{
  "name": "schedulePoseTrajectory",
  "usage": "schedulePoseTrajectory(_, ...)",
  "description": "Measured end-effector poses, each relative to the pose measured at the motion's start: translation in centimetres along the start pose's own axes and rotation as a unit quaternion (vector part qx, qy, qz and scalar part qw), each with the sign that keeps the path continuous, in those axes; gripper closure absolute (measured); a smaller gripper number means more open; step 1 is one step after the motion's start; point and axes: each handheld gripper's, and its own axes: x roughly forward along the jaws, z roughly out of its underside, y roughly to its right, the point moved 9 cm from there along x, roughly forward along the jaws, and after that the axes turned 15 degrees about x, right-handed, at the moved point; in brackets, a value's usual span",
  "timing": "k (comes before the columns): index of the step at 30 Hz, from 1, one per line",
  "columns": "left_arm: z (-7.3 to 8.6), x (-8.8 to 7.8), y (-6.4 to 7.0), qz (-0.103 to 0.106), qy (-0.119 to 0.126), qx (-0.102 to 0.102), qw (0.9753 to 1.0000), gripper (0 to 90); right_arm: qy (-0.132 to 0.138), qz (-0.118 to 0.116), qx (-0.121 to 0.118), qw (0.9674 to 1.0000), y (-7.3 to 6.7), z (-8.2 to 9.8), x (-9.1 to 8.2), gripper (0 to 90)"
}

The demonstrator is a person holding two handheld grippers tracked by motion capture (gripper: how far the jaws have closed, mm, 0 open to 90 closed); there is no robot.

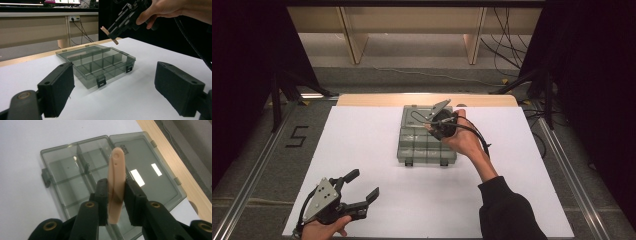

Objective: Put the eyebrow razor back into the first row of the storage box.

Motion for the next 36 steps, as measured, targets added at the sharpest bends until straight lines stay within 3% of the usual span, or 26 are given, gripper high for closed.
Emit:
schedulePoseTrajectory(1,-0.1,0.2,0.9,0.017,0.007,-0.044,0.9989,16.0,0.002,0.000,-0.002,1.0000,0.1,0.0,0.2,74.2)
schedulePoseTrajectory(2,-0.2,0.2,0.9,0.022,0.011,-0.043,0.9988,16.0,-0.002,-0.002,-0.006,1.0000,0.3,0.1,0.4,74.2)
schedulePoseTrajectory(3,0.0,0.0,0.0,0.000,0.000,-0.002,1.0000,16.0,-0.005,0.007,0.000,1.0000,0.8,0.2,0.8,74.2)
schedulePoseTrajectory(11,0.0,0.1,0.0,0.001,0.004,-0.004,1.0000,16.0,-0.008,0.006,0.003,0.9999,2.2,0.6,1.5,74.2)
schedulePoseTrajectory(12,0.0,0.1,0.0,0.001,0.004,-0.004,1.0000,16.0,-0.009,0.008,0.013,0.9999,2.2,0.6,1.5,74.2)
schedulePoseTrajectory(16,0.1,0.0,0.0,0.000,-0.001,-0.002,1.0000,16.1,-0.010,0.007,0.008,0.9999,2.7,0.7,1.8,74.2)
schedulePoseTrajectory(19,0.0,0.1,0.0,0.001,0.003,-0.004,1.0000,16.1,-0.014,0.009,0.020,0.9997,3.0,0.9,2.2,74.2)
schedulePoseTrajectory(28,0.0,0.1,0.0,0.001,0.003,-0.004,1.0000,16.1,-0.016,0.008,0.022,0.9996,3.3,0.8,3.5,74.1)
schedulePoseTrajectory(31,0.0,0.1,0.0,0.001,0.003,-0.004,1.0000,16.1,-0.024,0.010,0.028,0.9993,3.2,1.0,4.1,74.2)
schedulePoseTrajectory(36,0.0,0.1,0.0,0.001,0.003,-0.004,1.0000,16.1,-0.044,0.009,0.016,0.9989,3.1,1.5,4.8,74.2)
